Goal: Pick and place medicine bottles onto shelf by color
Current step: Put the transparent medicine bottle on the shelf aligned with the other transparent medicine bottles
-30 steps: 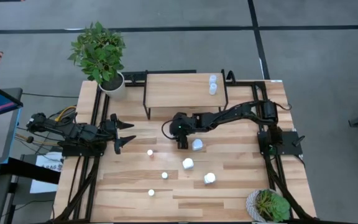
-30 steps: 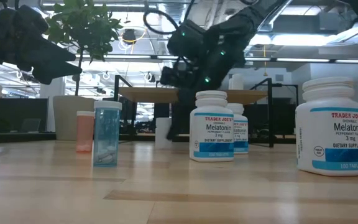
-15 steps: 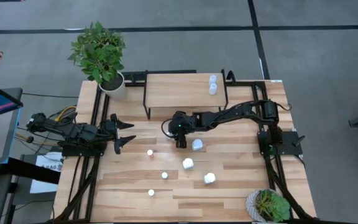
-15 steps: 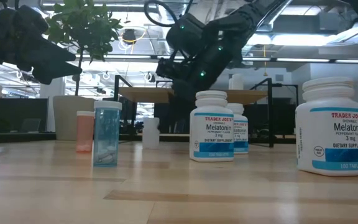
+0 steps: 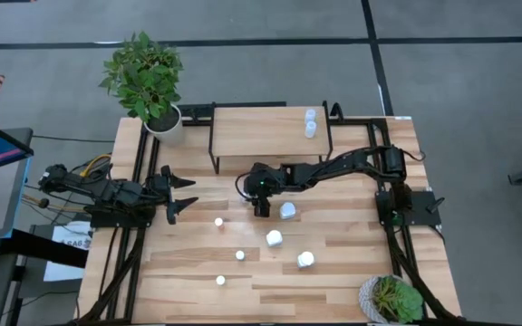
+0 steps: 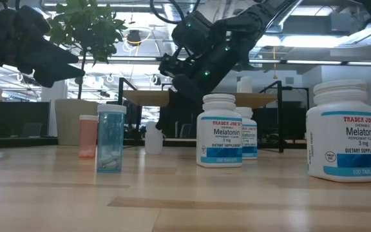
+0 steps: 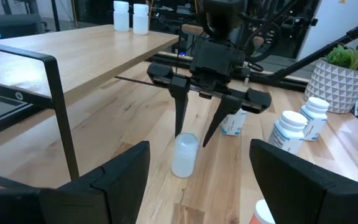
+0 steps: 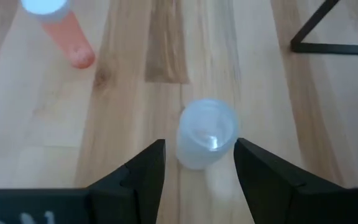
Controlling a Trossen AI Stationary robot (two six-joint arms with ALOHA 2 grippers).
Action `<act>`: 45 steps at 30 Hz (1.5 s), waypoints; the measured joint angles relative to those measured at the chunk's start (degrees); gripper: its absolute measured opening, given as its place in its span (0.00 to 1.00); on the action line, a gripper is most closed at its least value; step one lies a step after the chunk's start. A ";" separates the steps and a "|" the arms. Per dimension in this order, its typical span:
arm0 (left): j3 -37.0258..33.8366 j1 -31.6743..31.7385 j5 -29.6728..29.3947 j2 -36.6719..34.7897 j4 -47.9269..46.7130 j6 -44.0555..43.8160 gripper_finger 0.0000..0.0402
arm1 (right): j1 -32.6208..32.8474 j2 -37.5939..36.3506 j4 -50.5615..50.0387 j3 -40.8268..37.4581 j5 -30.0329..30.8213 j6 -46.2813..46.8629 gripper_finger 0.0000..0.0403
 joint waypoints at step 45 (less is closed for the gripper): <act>23.88 11.47 9.38 65.10 10.24 -1.35 0.66 | 7.87 -38.09 -36.95 0.00 6.27 16.57 0.53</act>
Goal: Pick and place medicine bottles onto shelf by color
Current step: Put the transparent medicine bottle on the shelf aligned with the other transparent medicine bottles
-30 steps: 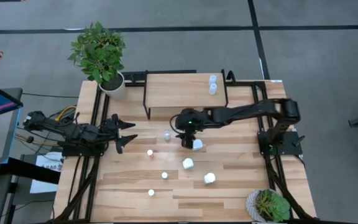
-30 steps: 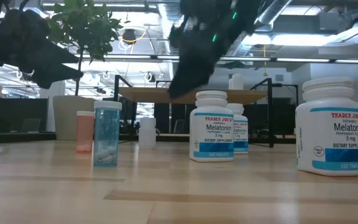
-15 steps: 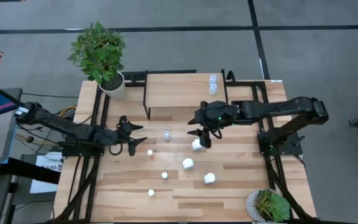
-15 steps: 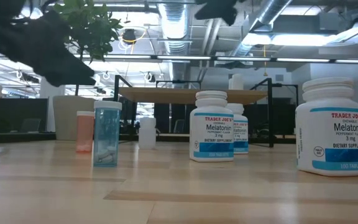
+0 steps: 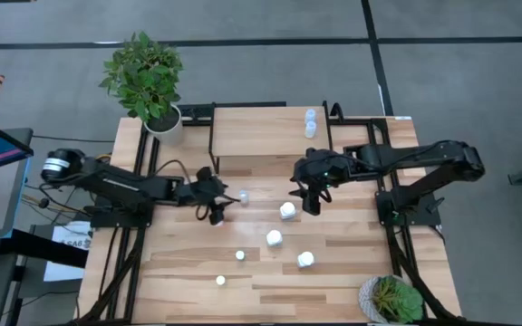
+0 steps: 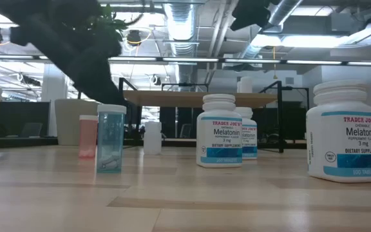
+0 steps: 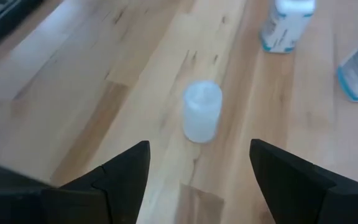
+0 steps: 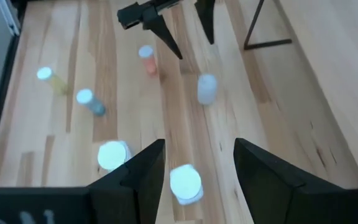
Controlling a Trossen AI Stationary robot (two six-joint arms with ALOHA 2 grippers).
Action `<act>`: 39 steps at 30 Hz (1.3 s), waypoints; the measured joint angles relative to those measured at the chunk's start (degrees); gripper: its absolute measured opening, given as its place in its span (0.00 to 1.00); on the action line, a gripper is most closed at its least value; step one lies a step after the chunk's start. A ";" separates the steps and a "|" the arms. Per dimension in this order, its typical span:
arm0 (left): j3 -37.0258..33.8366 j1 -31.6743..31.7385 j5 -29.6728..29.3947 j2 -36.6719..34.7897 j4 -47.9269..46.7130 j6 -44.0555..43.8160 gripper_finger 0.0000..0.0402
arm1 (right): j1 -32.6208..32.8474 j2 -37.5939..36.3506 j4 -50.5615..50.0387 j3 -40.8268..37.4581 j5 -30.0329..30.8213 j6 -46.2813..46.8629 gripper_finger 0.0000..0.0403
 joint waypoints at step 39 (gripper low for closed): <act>29.28 8.06 10.11 29.14 -13.87 15.04 0.22 | 0.00 0.48 -1.87 -0.02 0.04 -1.14 0.53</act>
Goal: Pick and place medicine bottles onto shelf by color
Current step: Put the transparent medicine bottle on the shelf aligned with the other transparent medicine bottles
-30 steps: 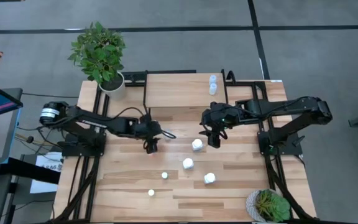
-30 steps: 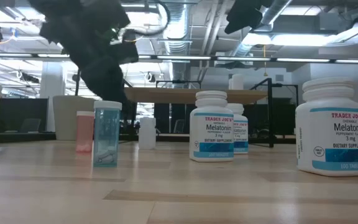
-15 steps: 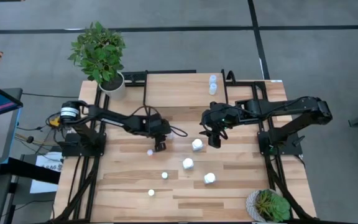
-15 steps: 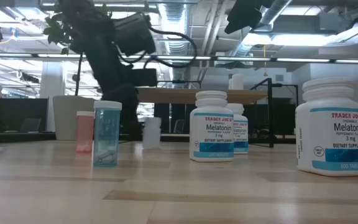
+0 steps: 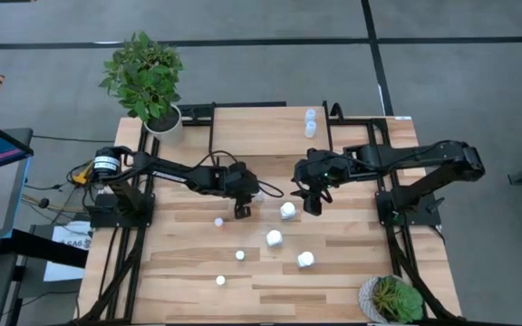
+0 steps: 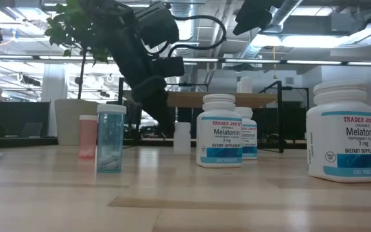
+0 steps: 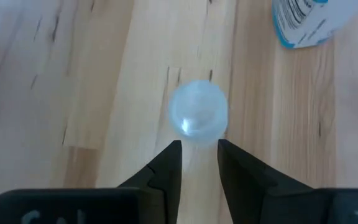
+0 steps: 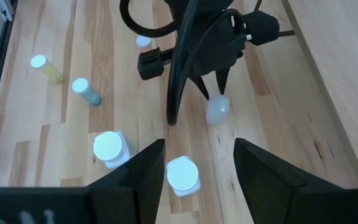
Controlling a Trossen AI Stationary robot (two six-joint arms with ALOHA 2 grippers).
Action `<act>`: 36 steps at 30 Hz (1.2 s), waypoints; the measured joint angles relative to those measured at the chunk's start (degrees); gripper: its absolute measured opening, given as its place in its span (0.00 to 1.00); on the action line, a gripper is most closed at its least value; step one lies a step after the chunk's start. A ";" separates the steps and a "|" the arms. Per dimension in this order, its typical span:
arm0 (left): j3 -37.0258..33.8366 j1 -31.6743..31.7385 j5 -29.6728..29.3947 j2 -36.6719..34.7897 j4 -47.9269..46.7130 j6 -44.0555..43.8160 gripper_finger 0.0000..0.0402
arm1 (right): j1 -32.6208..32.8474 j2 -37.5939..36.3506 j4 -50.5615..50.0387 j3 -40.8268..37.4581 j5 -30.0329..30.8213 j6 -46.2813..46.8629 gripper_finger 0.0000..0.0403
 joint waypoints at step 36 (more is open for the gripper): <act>-33.16 -12.28 -8.51 -60.66 -8.87 -10.92 0.22 | -0.46 12.02 5.19 0.01 2.97 1.20 0.53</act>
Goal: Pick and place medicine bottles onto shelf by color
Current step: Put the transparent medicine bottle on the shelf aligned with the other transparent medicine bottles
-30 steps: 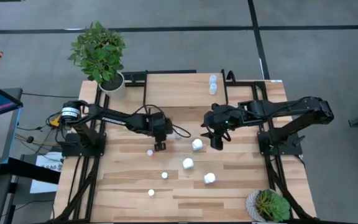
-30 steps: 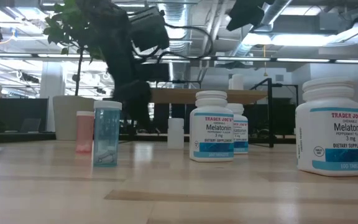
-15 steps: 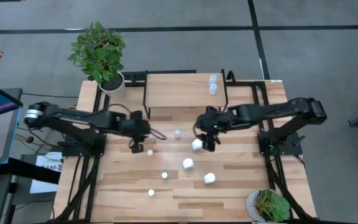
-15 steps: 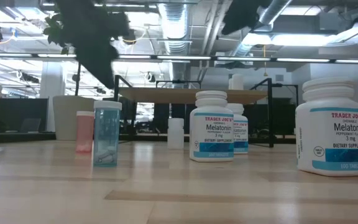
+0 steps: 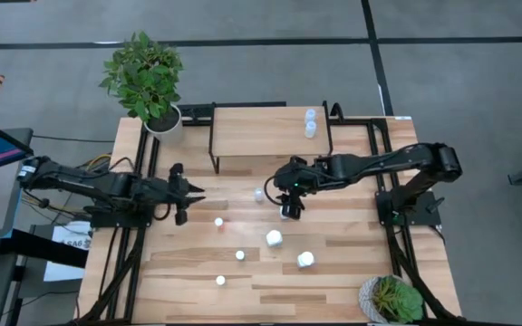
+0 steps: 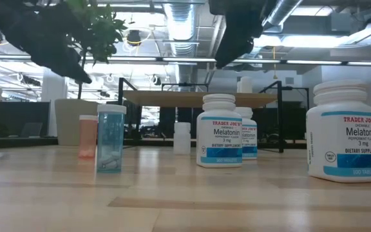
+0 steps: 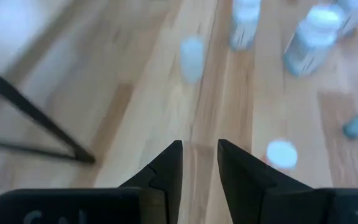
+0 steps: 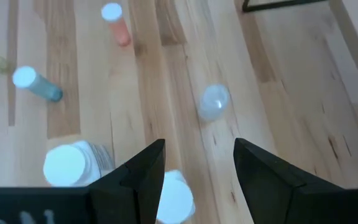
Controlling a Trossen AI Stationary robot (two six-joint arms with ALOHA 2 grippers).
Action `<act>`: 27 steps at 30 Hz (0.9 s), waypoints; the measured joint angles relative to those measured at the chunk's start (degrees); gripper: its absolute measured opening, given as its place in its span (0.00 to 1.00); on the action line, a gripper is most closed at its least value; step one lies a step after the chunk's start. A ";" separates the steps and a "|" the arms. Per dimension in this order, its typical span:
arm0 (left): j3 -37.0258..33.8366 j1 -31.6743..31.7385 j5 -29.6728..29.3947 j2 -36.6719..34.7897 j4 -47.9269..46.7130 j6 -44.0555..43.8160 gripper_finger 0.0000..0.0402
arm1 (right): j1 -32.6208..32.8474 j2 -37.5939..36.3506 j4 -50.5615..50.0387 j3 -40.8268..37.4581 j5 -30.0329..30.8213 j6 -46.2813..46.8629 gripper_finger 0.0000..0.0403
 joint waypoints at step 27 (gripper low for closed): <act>-7.87 0.00 0.01 -17.02 6.93 7.53 0.22 | -0.85 14.29 12.99 0.13 0.00 -1.95 0.53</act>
